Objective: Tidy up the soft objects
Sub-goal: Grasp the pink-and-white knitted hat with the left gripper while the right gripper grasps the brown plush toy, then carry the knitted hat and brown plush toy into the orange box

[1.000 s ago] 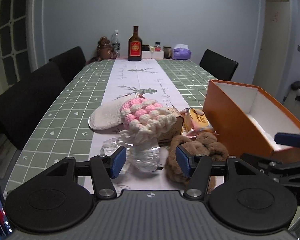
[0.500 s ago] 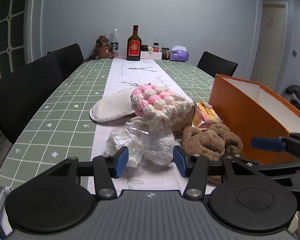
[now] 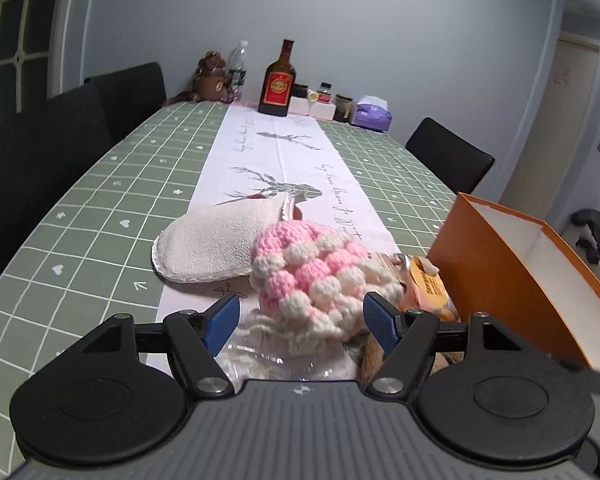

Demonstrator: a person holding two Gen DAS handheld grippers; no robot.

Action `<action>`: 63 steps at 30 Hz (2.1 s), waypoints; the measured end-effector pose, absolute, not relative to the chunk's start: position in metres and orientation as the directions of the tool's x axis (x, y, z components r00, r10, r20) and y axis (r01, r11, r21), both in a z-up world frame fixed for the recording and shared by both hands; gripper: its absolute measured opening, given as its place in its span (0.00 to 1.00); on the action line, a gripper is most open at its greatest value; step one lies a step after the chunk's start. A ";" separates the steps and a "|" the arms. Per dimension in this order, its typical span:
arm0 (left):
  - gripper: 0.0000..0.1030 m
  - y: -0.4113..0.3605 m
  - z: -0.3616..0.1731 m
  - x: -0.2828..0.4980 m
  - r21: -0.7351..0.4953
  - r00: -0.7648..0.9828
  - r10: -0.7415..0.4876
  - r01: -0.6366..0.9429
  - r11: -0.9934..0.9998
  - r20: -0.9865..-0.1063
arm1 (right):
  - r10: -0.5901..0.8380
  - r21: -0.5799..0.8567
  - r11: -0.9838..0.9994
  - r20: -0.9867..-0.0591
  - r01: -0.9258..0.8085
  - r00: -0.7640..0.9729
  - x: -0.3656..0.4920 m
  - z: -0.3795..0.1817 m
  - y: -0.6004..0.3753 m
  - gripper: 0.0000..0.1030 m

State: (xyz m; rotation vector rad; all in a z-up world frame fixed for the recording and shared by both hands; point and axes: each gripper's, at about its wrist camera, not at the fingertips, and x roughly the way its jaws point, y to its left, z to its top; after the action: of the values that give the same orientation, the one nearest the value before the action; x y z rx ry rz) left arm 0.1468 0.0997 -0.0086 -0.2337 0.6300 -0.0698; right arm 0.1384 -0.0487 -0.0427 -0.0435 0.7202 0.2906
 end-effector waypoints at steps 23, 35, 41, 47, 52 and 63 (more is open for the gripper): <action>0.29 0.094 -0.017 0.167 -0.314 0.784 -0.161 -0.045 0.948 -0.600 | 0.215 -0.087 0.928 -0.671 -0.363 0.710 0.132 -0.049 -0.041 0.44; 0.25 0.094 0.001 0.137 -0.277 0.810 -0.124 -0.049 0.960 -0.573 | 0.252 -0.062 0.920 -0.666 -0.388 0.703 0.125 -0.039 -0.049 0.30; 0.25 0.095 0.017 0.112 -0.251 0.821 -0.106 -0.046 0.967 -0.560 | 0.291 -0.050 0.906 -0.644 -0.419 0.707 0.111 -0.021 -0.053 0.30; 0.25 0.097 0.023 0.087 -0.233 0.811 -0.104 -0.041 0.972 -0.575 | 0.342 -0.013 0.894 -0.628 -0.448 0.700 0.097 -0.001 -0.062 0.30; 0.25 0.097 0.029 0.070 -0.216 0.814 -0.107 -0.023 0.976 -0.571 | 0.382 0.003 0.880 -0.597 -0.474 0.705 0.083 0.018 -0.068 0.30; 0.25 0.075 0.056 0.057 -0.166 0.828 -0.123 0.037 0.985 -0.546 | 0.415 -0.055 0.859 -0.508 -0.510 0.755 0.062 0.077 -0.090 0.30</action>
State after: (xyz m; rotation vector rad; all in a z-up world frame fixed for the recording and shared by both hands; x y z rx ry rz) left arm 0.0574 0.0752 0.0563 -0.1508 0.5888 -0.0853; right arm 0.0623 -0.0896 0.0766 -0.1954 0.5058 0.5078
